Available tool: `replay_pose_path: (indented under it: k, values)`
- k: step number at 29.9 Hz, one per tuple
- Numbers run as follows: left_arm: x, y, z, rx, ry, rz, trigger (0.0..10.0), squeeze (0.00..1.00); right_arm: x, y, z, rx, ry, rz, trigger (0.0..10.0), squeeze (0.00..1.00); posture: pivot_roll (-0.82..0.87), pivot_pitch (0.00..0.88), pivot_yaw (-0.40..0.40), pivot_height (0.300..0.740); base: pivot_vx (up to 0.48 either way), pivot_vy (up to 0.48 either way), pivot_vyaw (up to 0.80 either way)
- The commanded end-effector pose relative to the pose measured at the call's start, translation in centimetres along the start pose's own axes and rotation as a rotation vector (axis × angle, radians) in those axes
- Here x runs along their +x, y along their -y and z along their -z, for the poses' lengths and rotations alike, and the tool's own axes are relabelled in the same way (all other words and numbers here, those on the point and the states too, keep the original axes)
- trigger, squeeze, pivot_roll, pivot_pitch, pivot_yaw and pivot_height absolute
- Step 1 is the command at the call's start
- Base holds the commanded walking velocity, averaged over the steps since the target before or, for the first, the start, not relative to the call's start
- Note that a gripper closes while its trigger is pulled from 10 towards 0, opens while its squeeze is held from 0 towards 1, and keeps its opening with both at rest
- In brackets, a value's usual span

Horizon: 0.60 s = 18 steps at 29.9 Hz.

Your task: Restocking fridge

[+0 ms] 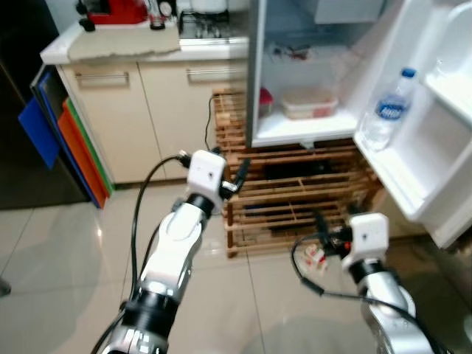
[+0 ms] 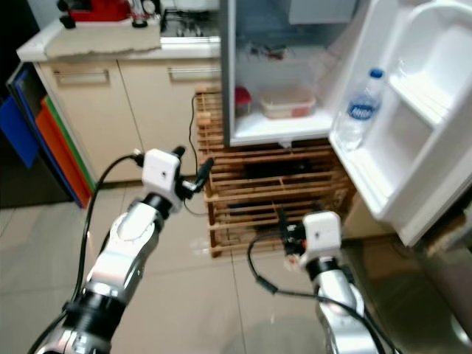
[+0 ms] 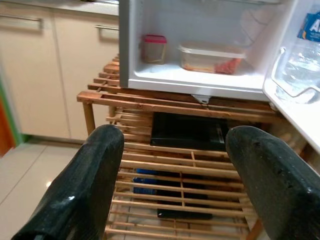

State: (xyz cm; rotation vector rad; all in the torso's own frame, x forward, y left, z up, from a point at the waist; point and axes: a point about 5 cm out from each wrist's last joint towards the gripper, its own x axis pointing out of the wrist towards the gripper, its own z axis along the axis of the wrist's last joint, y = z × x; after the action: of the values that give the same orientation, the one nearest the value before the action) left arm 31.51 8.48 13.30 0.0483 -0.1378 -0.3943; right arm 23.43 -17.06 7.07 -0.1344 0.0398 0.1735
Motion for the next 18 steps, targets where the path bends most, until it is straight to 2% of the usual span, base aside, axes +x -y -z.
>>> replay_pose_path:
  k: [1,3,8,10,13,14,15,16,17,18]
  values:
    - [0.8,0.8,-0.3,0.001,0.006,0.021,10.0,0.0,-0.3,0.4,0.0,-0.032,0.0,-0.008,10.0,0.0,-0.07,0.013,0.038,0.74,0.394,-0.266,0.0]
    - [0.9,0.8,-0.3,0.0,0.006,0.022,10.0,0.0,-0.3,0.4,0.2,-0.031,-0.005,-0.004,10.0,0.0,-0.07,0.009,0.035,0.74,0.396,-0.266,0.0]
    - [1.2,0.9,-0.5,-0.015,0.018,0.012,10.0,0.0,-0.5,0.3,1.2,-0.046,-0.046,-0.025,10.0,0.0,-0.07,0.01,0.039,0.74,0.428,0.0,0.0]
    - [1.2,0.6,-0.1,-0.016,-0.001,0.003,10.0,0.0,-1.6,-0.3,3.3,-0.098,-0.136,-0.126,10.0,0.0,-0.07,0.002,0.04,0.74,0.0,0.0,0.0]
    - [1.3,0.2,0.1,-0.013,-0.009,-0.004,10.0,0.0,-3.5,0.2,6.3,-0.096,-0.286,-0.154,10.0,0.0,-0.08,0.001,0.038,0.74,0.0,0.0,0.0]
    - [1.3,0.2,0.1,-0.013,-0.009,-0.004,10.0,0.0,-3.5,0.2,6.3,-0.096,-0.286,-0.154,10.0,0.0,-0.08,0.001,0.038,0.74,0.0,0.0,0.0]
    - [1.4,0.0,0.6,0.001,-0.036,-0.02,10.0,0.0,-5.5,1.1,8.5,-0.083,-0.408,-0.137,10.0,0.0,-0.08,0.0,0.04,0.74,0.0,0.0,0.0]
    - [1.5,-0.1,0.9,0.01,-0.051,-0.024,10.0,0.0,-6.2,1.5,9.3,-0.071,-0.455,-0.127,10.0,0.0,-0.08,0.0,0.04,0.74,0.0,0.0,0.0]
    - [1.5,-0.1,0.9,0.01,-0.051,-0.024,10.0,0.0,-6.2,1.5,9.3,-0.071,-0.455,-0.127,10.0,0.0,-0.08,0.0,0.04,0.74,0.0,0.0,0.0]
    - [1.6,-0.1,1.7,0.019,-0.103,-0.016,10.0,0.0,-8.1,2.4,11.5,-0.037,-0.609,-0.09,10.0,0.0,-0.08,0.0,0.04,0.74,0.0,0.0,0.0]
